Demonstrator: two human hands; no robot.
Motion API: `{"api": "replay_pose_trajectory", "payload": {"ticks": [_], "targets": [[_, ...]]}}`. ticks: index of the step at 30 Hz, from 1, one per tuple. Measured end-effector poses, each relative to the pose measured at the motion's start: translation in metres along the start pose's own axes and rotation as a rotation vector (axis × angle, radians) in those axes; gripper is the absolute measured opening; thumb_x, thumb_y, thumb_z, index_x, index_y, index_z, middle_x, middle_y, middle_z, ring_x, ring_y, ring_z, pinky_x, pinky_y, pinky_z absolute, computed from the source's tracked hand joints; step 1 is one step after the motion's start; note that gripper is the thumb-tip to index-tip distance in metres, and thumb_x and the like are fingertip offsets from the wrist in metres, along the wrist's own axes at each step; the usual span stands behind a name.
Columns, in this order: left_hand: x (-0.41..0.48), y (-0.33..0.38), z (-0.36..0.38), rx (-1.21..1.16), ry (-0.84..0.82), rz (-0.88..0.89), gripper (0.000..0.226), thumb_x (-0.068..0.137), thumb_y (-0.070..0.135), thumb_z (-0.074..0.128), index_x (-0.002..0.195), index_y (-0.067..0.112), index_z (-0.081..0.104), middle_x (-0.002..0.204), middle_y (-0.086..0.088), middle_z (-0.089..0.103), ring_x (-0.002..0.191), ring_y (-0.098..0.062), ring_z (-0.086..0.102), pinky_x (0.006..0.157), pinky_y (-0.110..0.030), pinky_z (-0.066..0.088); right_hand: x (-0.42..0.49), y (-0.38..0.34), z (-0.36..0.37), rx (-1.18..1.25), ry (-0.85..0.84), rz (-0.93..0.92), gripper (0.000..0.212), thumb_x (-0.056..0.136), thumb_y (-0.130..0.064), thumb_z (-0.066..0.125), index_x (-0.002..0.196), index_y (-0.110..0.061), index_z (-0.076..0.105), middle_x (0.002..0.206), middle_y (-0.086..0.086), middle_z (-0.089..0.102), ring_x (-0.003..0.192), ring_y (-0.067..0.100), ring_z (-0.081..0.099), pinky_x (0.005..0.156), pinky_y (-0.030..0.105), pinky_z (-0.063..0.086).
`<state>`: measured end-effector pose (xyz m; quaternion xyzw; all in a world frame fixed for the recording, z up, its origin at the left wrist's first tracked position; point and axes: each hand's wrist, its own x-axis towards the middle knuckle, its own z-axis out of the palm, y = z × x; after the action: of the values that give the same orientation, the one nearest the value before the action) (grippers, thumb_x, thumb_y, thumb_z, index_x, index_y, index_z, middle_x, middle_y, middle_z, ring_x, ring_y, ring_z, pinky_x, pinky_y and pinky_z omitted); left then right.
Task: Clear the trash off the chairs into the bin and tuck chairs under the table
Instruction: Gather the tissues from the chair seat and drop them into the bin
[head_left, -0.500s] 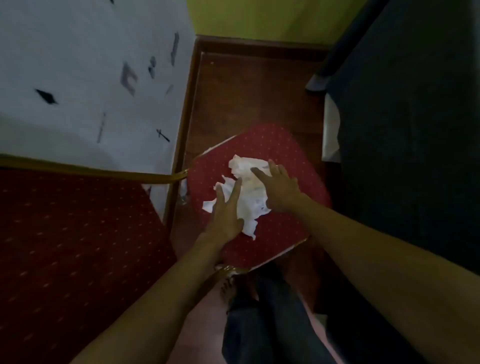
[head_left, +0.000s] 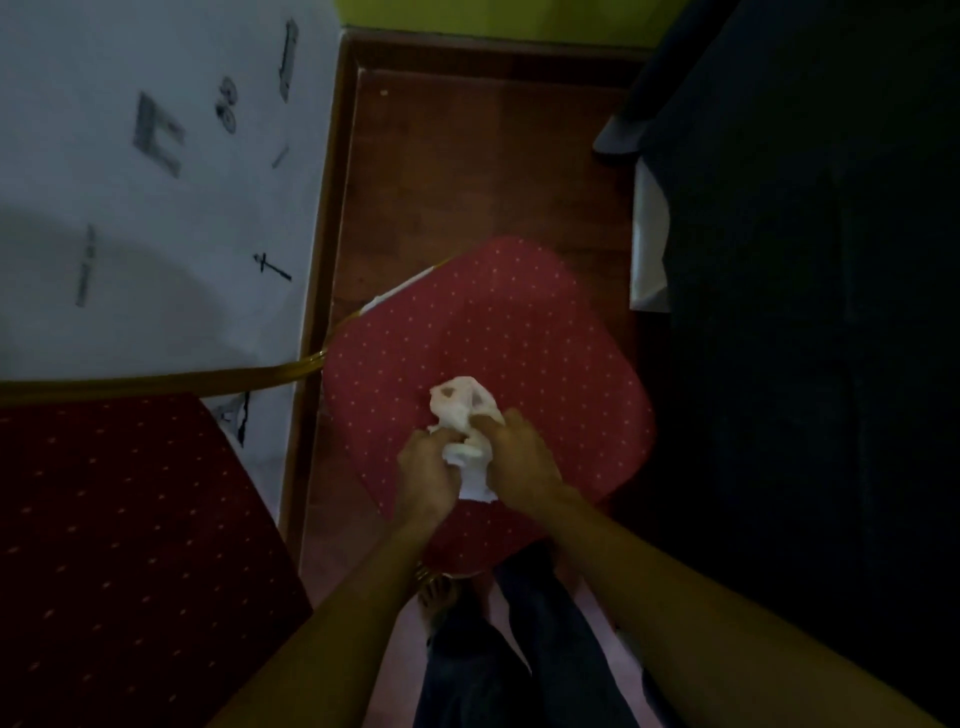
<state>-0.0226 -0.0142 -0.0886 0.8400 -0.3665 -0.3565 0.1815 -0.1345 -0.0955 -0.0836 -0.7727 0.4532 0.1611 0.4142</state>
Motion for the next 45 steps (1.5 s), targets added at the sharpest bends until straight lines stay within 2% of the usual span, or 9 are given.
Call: {"api": "replay_pose_trajectory", "payload": {"ticks": [5, 10, 13, 17, 25, 30, 35, 42, 45], "targets": [[-0.034, 0.043, -0.033, -0.254, 0.012, -0.128, 0.036, 0.084, -0.005, 0.058, 0.103, 0.018, 0.078, 0.095, 0.002, 0.076, 0.081, -0.010, 0.066, 0.062, -0.003, 0.043, -0.051, -0.011, -0.013, 0.265, 0.129, 0.091, 0.051, 0.084, 0.000, 0.060, 0.133, -0.012, 0.060, 0.118, 0.016, 0.057, 0.104, 0.030, 0.058, 0.086, 0.036, 0.051], [-0.080, 0.088, -0.074, -0.370, -0.014, -0.082, 0.043, 0.083, -0.007, 0.056, 0.109, 0.019, 0.077, 0.107, 0.001, 0.075, 0.096, -0.014, 0.067, 0.075, -0.010, 0.047, -0.115, -0.031, -0.036, 0.393, 0.318, 0.124, 0.059, 0.073, -0.017, 0.047, 0.130, -0.019, 0.062, 0.111, 0.012, 0.066, 0.096, 0.027, 0.063, 0.081, 0.037, 0.056], [-0.126, 0.118, -0.100, -0.377, -0.059, -0.024, 0.042, 0.083, -0.002, 0.058, 0.113, 0.021, 0.075, 0.109, 0.002, 0.074, 0.096, -0.012, 0.065, 0.075, -0.009, 0.046, -0.173, -0.045, -0.050, 0.416, 0.442, 0.151, 0.040, 0.075, -0.016, 0.048, 0.112, -0.024, 0.063, 0.098, 0.009, 0.068, 0.086, 0.025, 0.066, 0.070, 0.031, 0.054], [-0.183, 0.150, -0.131, -0.457, -0.190, 0.012, 0.052, 0.071, 0.005, 0.060, 0.114, 0.031, 0.074, 0.105, 0.006, 0.076, 0.095, -0.015, 0.071, 0.086, -0.036, 0.060, -0.253, -0.058, -0.070, 0.439, 0.613, 0.141, 0.019, 0.081, -0.005, 0.058, 0.096, -0.016, 0.065, 0.085, -0.003, 0.065, 0.074, 0.012, 0.059, 0.064, 0.022, 0.043], [-0.300, 0.218, -0.137, -0.639, -0.481, 0.126, 0.056, 0.077, -0.009, 0.058, 0.122, 0.022, 0.070, 0.099, -0.004, 0.078, 0.084, -0.020, 0.075, 0.071, -0.037, 0.062, -0.411, -0.049, -0.086, 0.535, 0.846, 0.166, 0.020, 0.085, -0.021, 0.068, 0.105, -0.021, 0.070, 0.093, -0.003, 0.071, 0.082, 0.012, 0.064, 0.063, 0.013, 0.043], [-0.374, 0.273, -0.085, -0.564, -0.697, 0.255, 0.063, 0.079, -0.012, 0.057, 0.125, 0.031, 0.064, 0.103, -0.007, 0.077, 0.088, -0.028, 0.073, 0.079, -0.055, 0.059, -0.514, 0.003, -0.071, 0.631, 1.049, 0.312, 0.034, 0.080, -0.003, 0.060, 0.109, -0.018, 0.069, 0.094, -0.002, 0.070, 0.082, 0.018, 0.061, 0.063, 0.015, 0.043], [-0.452, 0.324, -0.002, -0.371, -0.890, 0.355, 0.089, 0.083, -0.012, 0.062, 0.150, 0.041, 0.032, 0.116, 0.001, 0.071, 0.095, -0.024, 0.075, 0.065, -0.039, 0.063, -0.602, 0.075, -0.044, 0.682, 1.213, 0.464, 0.043, 0.081, -0.007, 0.068, 0.123, -0.017, 0.068, 0.108, 0.003, 0.072, 0.093, 0.018, 0.064, 0.068, 0.010, 0.040], [-0.565, 0.363, 0.139, -0.223, -1.011, 0.425, 0.059, 0.084, -0.011, 0.057, 0.109, 0.041, 0.070, 0.095, 0.006, 0.078, 0.086, -0.016, 0.076, 0.076, -0.044, 0.063, -0.714, 0.197, -0.003, 0.744, 1.272, 0.572, 0.042, 0.081, -0.018, 0.072, 0.123, -0.016, 0.068, 0.109, 0.003, 0.075, 0.096, 0.020, 0.069, 0.078, 0.023, 0.052], [-0.602, 0.376, 0.193, -0.200, -1.002, 0.375, 0.050, 0.086, -0.010, 0.059, 0.119, 0.026, 0.069, 0.100, 0.001, 0.074, 0.079, -0.014, 0.076, 0.069, -0.038, 0.064, -0.755, 0.242, 0.006, 0.750, 1.252, 0.599, 0.039, 0.080, -0.018, 0.071, 0.119, -0.014, 0.069, 0.104, 0.003, 0.075, 0.091, 0.019, 0.068, 0.072, 0.017, 0.048]]}}
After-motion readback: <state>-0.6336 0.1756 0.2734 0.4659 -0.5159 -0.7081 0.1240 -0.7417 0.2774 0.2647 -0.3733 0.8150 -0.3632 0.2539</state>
